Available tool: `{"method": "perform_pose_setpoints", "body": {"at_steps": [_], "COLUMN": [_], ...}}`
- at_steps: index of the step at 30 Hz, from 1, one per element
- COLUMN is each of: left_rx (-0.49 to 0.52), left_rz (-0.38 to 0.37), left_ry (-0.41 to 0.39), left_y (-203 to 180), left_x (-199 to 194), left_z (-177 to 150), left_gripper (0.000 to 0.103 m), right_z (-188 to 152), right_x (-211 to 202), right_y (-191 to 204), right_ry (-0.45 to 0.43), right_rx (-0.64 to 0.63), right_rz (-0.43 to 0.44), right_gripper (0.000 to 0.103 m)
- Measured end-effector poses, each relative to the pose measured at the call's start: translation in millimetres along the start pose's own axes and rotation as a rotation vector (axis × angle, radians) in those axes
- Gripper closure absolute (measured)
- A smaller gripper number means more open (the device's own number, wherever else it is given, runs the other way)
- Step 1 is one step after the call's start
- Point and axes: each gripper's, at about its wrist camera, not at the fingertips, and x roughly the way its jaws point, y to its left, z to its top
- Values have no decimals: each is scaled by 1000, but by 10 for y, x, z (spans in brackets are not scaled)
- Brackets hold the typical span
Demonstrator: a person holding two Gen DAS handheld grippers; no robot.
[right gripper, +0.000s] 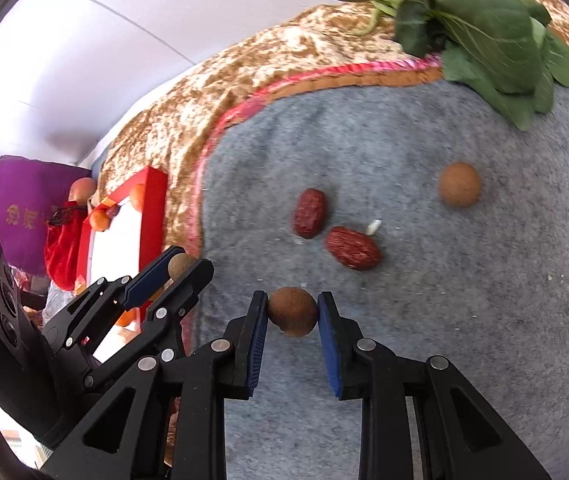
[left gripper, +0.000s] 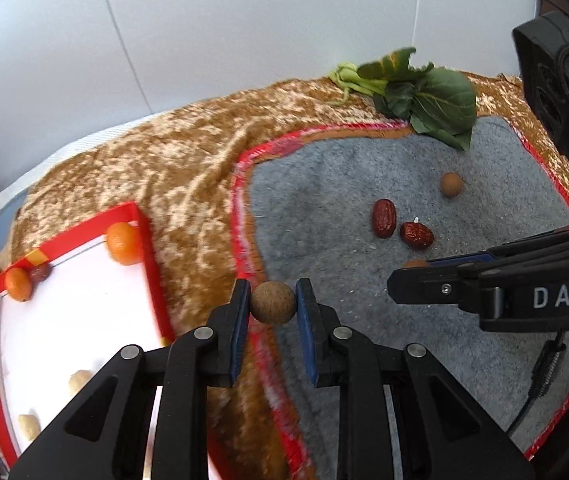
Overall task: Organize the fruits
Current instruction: 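Grasp a brown nut with the left gripper while the right grasps another, then carry both brown nuts over the white tray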
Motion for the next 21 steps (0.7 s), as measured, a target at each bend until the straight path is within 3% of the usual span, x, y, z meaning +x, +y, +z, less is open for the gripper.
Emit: {"method": "perform_pose_setpoints", "body": {"at_steps": [10,15,21], "left_rx": [-124,-250,-312], "left_rz": [148,211,251], "left_ry": [-55,-19,32], "left_y": [633,1122,1443], "left_x": [-436,-516,-511], "left_z": [-200,-393,-596], "left_gripper": [82,82,82], "right_z": [-154,-284,-504], "right_x": [117,250,433], "right_y": [739,1162,1480], "right_ry": [-32,-38,-14], "right_rx": [-151,-252,-358], "right_rz": [106,156,146], "right_gripper": [77,77,77]}}
